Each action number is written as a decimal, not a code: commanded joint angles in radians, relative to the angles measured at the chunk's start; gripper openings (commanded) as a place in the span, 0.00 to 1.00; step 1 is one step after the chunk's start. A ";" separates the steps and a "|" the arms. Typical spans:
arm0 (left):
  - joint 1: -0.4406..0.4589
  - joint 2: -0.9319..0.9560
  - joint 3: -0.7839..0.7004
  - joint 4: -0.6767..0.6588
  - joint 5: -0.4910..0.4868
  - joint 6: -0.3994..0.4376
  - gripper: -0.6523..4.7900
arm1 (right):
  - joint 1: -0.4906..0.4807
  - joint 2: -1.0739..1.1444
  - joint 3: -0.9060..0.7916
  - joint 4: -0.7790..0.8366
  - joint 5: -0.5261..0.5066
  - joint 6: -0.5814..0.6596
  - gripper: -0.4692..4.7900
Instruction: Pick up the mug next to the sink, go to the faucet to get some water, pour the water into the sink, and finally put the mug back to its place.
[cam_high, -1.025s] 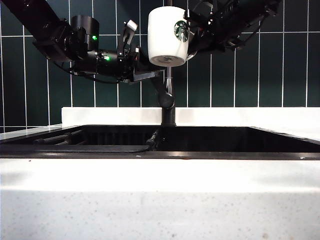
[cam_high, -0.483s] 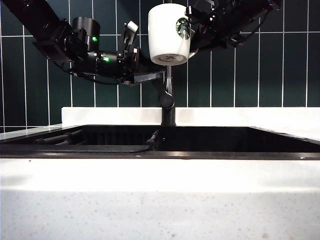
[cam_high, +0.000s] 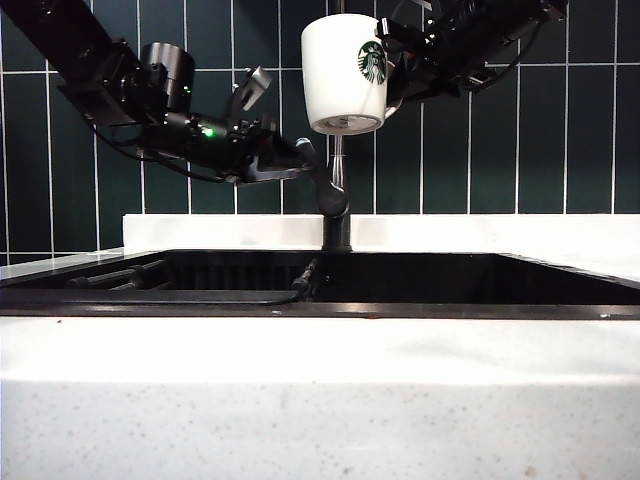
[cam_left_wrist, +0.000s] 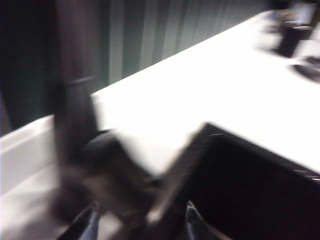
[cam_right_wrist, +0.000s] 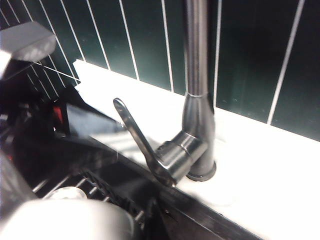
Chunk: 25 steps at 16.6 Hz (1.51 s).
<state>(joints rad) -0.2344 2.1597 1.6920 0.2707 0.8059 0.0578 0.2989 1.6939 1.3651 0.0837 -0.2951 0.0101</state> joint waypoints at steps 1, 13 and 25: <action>0.003 -0.005 0.009 0.048 -0.046 0.024 0.52 | -0.001 -0.016 0.011 0.044 0.006 -0.012 0.09; -0.005 -0.005 0.014 0.145 0.231 -0.032 0.51 | -0.001 -0.016 0.011 0.035 0.008 -0.019 0.09; -0.005 -0.003 0.014 0.282 0.061 0.042 0.52 | -0.006 -0.015 0.011 0.021 0.031 -0.064 0.09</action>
<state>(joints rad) -0.2379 2.1597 1.7031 0.5419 0.8837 0.0750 0.2928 1.6939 1.3651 0.0605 -0.2569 -0.0624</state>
